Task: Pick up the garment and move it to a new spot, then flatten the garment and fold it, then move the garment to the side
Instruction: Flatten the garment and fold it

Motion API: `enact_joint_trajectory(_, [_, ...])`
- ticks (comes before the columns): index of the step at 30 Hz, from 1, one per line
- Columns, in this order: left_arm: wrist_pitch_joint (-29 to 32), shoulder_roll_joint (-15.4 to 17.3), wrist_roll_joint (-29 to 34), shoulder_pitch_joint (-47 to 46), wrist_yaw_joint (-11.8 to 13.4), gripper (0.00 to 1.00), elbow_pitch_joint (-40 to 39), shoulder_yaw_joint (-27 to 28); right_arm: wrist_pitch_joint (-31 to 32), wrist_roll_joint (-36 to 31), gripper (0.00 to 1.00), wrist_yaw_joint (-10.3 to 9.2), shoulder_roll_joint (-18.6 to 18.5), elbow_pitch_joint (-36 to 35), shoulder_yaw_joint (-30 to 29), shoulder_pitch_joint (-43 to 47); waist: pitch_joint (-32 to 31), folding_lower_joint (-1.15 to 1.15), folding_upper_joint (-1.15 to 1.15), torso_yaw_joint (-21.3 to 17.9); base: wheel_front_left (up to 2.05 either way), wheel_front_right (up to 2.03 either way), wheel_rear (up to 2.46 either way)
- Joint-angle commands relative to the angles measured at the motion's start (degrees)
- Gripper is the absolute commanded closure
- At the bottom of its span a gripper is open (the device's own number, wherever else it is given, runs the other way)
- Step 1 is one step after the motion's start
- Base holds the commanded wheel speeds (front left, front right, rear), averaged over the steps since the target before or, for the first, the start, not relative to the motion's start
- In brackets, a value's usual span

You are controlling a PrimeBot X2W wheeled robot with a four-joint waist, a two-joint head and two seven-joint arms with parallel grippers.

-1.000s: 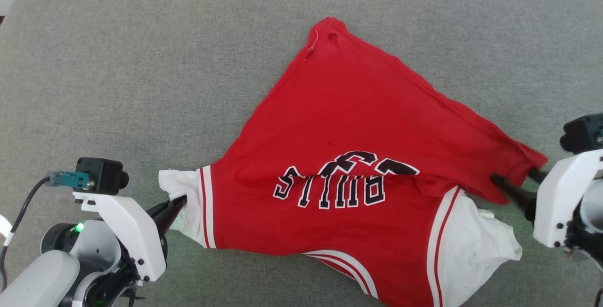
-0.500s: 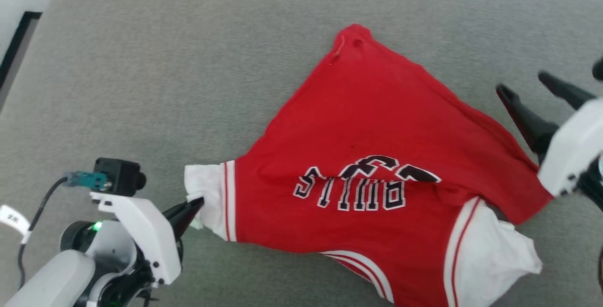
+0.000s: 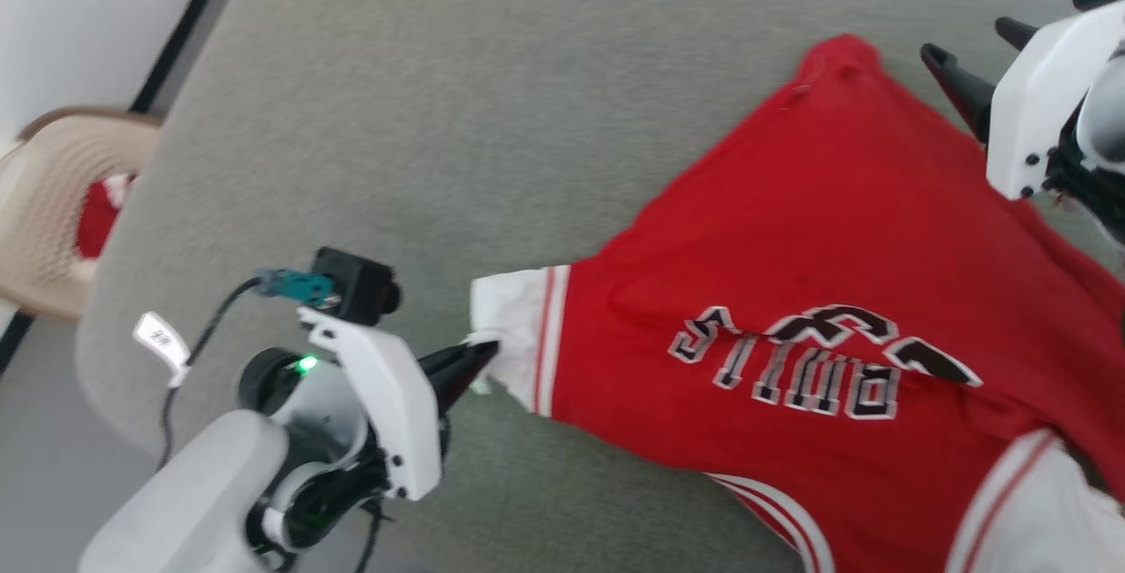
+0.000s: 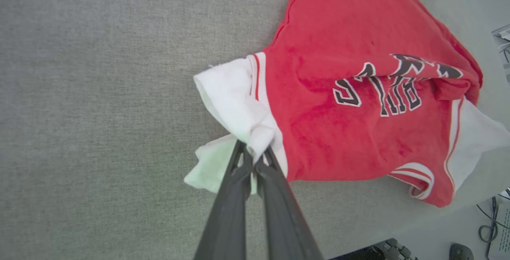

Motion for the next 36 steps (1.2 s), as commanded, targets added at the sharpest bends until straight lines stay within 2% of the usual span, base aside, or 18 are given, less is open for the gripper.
enact_joint_trajectory(1, [0.2, -0.9, 0.8, -1.3, -0.7, 1.0, 0.6, -0.5, -0.5, 0.1, 0.0, -0.03, -0.5, 2.6, 1.2, -1.6, 1.9, 0.0, 0.0, 3.9, 0.0, 0.0, 0.0])
enact_joint_trajectory(11, [-0.8, -6.8, 1.1, -5.8, -5.2, 1.0, 6.3, -3.2, 4.2, 0.0, 0.0, -0.04, -4.4, 24.2, 12.4, -13.3, 6.2, 0.0, 0.0, 11.6, 0.0, 0.0, 0.0])
enact_joint_trajectory(14, [-1.2, -7.9, 0.8, -6.3, -6.1, 1.0, 7.6, -3.5, 6.3, -0.2, 0.0, -0.05, -5.6, 28.7, 15.5, -13.9, 7.0, 0.0, 0.0, 12.9, 0.0, 0.0, 0.0])
enact_joint_trajectory(20, [-2.1, -8.5, 0.1, -6.6, -6.9, 1.0, 9.5, -3.4, 15.9, 3.7, 0.0, -0.04, -5.2, 36.1, 21.8, -10.4, 8.0, 0.0, 0.0, 13.2, 0.0, 0.0, 0.0])
enact_joint_trajectory(21, [-2.2, -8.5, 0.1, -6.8, -6.9, 1.0, 9.8, -3.3, 17.1, 4.4, 0.69, -0.01, -5.5, 37.2, 21.9, -10.1, 8.0, 0.0, 0.0, 13.2, 0.0, 0.0, 0.0])
enact_joint_trajectory(22, [-2.2, -8.6, 0.2, -7.0, -7.0, 1.0, 10.2, -3.3, 17.4, 5.3, 1.0, -0.02, -5.5, 37.4, 22.0, -10.1, 8.1, 0.0, 0.0, 13.2, 0.0, 0.0, 0.0])
enact_joint_trajectory(28, [-1.7, -7.6, -0.3, -9.5, -7.5, 1.0, 12.1, -1.9, 10.8, 7.5, 1.0, -0.16, -6.3, 34.5, 20.4, -14.5, 6.7, 0.0, 0.0, 11.2, 0.0, 0.0, 0.0])
enact_joint_trajectory(34, [0.0, -4.1, 0.0, -12.9, -6.4, 1.0, 11.9, 0.5, 7.0, 10.0, 1.0, -0.16, -6.9, 29.3, 19.9, -17.4, 4.7, 0.0, 0.0, 7.1, 0.0, 0.0, 0.0])
enact_joint_trajectory(36, [1.6, -1.2, 0.3, -15.3, -5.6, 1.0, 11.2, 2.0, 5.7, 11.5, 1.0, -0.16, -7.6, 25.3, 20.1, -18.2, 3.3, 0.0, 0.0, 4.1, 0.0, 0.0, 0.0])
